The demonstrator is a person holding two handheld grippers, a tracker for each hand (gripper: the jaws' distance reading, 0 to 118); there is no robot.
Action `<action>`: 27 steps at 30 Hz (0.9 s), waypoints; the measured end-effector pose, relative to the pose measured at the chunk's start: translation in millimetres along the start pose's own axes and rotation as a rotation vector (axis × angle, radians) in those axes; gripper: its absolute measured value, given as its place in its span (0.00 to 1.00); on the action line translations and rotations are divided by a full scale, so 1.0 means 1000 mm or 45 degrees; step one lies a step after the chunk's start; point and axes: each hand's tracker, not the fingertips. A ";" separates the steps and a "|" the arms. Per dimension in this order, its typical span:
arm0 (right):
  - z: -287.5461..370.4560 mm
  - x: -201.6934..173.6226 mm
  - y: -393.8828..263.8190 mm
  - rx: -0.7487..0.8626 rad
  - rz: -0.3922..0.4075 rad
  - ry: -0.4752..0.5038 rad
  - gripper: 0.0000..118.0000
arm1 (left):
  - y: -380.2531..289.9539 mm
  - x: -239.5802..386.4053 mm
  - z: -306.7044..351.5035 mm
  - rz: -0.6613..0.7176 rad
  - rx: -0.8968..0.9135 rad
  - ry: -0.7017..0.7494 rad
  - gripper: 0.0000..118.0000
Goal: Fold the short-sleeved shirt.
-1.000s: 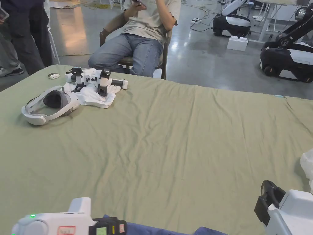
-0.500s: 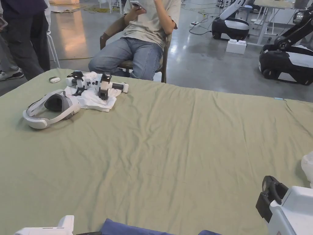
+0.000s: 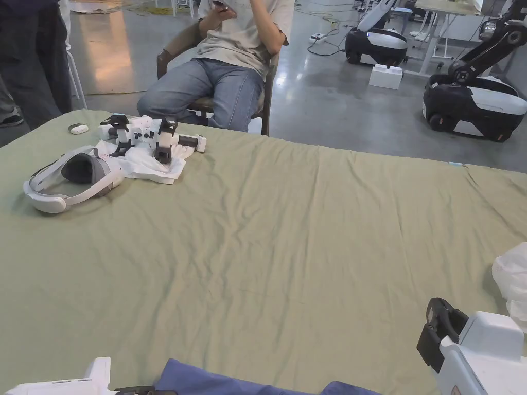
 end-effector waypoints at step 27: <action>-0.007 -0.008 -0.009 -0.074 0.011 0.065 0.00 | 0.018 0.222 0.032 -0.433 0.033 0.471 0.06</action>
